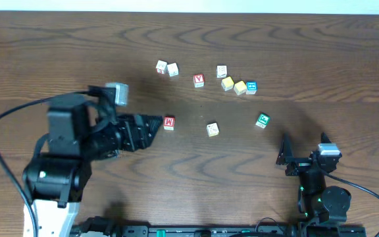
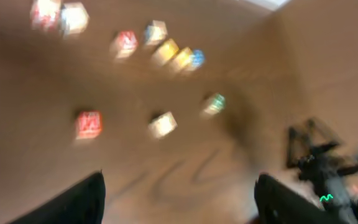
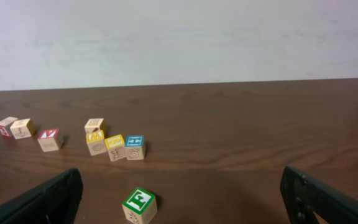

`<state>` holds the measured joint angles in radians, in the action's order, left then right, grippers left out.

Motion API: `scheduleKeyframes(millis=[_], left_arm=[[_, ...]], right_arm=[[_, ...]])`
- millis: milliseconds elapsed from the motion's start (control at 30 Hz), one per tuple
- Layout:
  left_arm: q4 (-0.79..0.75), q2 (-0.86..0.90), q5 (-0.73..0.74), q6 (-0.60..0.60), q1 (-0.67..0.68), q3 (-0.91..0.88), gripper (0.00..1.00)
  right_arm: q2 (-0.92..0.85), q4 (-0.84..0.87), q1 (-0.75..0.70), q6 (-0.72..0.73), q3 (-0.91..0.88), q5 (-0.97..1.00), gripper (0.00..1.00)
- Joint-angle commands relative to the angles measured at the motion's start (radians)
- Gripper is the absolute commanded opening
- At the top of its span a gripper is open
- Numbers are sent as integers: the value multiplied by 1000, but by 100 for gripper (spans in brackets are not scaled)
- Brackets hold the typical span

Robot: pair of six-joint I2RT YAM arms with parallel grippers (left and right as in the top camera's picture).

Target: Lift 3 blocks

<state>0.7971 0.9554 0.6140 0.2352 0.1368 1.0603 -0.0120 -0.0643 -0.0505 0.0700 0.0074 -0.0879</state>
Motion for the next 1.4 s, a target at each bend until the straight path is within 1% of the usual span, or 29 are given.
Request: scheduleKeyframes(millis=[0, 133, 267, 300, 400, 467, 533, 667, 767, 833, 933, 1200, 1267, 1367], left_arm=[[94, 84, -312, -67, 106, 99, 77], [96, 159, -262, -55, 214, 103, 77], [55, 218, -288, -50, 256, 100, 77], [44, 235, -312, -21, 257, 100, 77], [46, 299, -459, 203, 257, 100, 77], [45, 351, -466, 253, 257, 100, 77], [42, 401, -466, 265, 257, 100, 77], [47, 499, -462, 269, 257, 100, 77], [53, 574, -408, 264, 257, 100, 77], [41, 616, -405, 227, 257, 100, 77], [-1, 678, -405, 129, 257, 100, 77], [-123, 804, -407, 42, 257, 100, 77], [-143, 822, -439, 34, 257, 100, 77], [-165, 830, -546, 34, 257, 100, 77]], right_arm=[[7, -5, -8, -12, -2, 9, 99], [7, -5, -8, -12, -2, 9, 99], [7, -5, -8, -12, -2, 9, 99], [7, -5, -8, -12, -2, 9, 99], [7, -5, -8, -12, -2, 9, 99], [7, -5, -8, -12, -2, 9, 99], [7, -5, -8, -12, -2, 9, 99], [7, -5, -8, -12, -2, 9, 99], [7, -5, -8, -12, -2, 9, 99], [7, -5, -8, -12, -2, 9, 99], [7, -5, -8, -12, -2, 9, 99], [7, -5, -8, -12, -2, 9, 99], [7, -5, -8, -12, -2, 9, 99], [7, -5, -8, -12, -2, 9, 99]])
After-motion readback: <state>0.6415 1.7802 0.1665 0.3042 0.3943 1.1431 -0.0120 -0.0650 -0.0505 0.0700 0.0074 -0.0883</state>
